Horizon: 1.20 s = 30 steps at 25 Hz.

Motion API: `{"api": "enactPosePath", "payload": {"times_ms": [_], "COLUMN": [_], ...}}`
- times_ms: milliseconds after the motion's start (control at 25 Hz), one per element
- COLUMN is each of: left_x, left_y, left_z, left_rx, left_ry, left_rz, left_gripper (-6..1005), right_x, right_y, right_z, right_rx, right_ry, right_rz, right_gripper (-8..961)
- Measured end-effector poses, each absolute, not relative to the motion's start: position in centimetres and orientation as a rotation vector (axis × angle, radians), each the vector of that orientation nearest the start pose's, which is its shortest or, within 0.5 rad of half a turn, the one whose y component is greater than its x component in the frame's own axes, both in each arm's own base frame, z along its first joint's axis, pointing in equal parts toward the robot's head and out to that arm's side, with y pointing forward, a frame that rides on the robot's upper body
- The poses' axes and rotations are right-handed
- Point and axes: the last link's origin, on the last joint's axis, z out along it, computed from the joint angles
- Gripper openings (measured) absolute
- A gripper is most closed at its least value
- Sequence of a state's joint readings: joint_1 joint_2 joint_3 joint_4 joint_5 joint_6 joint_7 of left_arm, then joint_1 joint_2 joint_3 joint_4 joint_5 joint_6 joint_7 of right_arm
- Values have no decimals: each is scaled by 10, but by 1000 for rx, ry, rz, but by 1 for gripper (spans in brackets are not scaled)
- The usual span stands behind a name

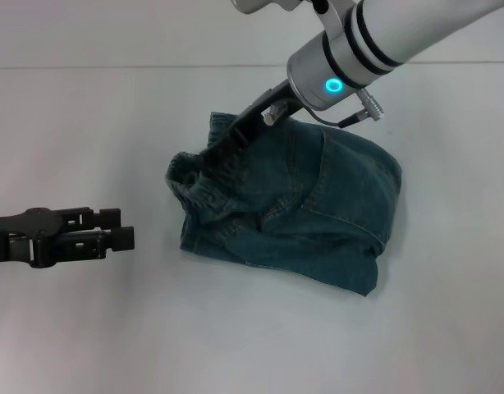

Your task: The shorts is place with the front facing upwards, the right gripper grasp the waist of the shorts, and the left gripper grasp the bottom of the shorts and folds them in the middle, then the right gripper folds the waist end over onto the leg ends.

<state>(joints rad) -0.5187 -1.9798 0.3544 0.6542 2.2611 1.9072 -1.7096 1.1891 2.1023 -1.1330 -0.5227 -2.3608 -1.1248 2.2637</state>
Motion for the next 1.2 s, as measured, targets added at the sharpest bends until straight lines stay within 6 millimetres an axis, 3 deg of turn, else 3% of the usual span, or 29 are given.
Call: {"api": "enactPosePath", "payload": {"times_ms": [360,520,640,800,960,1200], "left_x": [-294,-295,-296,-296,-296,-296], "left_y": [292,292,293,295,295,295], "left_z": [57,58,60,62,64,58], "left_rx": [-2706,-2689,-2665,-2644,-2628,-2634], "left_ry": [-1185,-1186,-1183,-1178,-1172,-1150], "left_rz": [-826,-837,-855,-871,-891,-907], "left_gripper": [776,775,775,768,766,766], "right_x": [79,86,97,125,174,244], "right_y": [441,432,417,390,354,296], "right_z": [-68,-41,-8,32,66,92], "right_rx": [-2775,-2779,-2775,-2769,-2754,-2700], "right_ry": [801,813,805,779,754,671], "right_rz": [114,282,457,661,860,956], "right_gripper": [945,945,945,945,944,944]}}
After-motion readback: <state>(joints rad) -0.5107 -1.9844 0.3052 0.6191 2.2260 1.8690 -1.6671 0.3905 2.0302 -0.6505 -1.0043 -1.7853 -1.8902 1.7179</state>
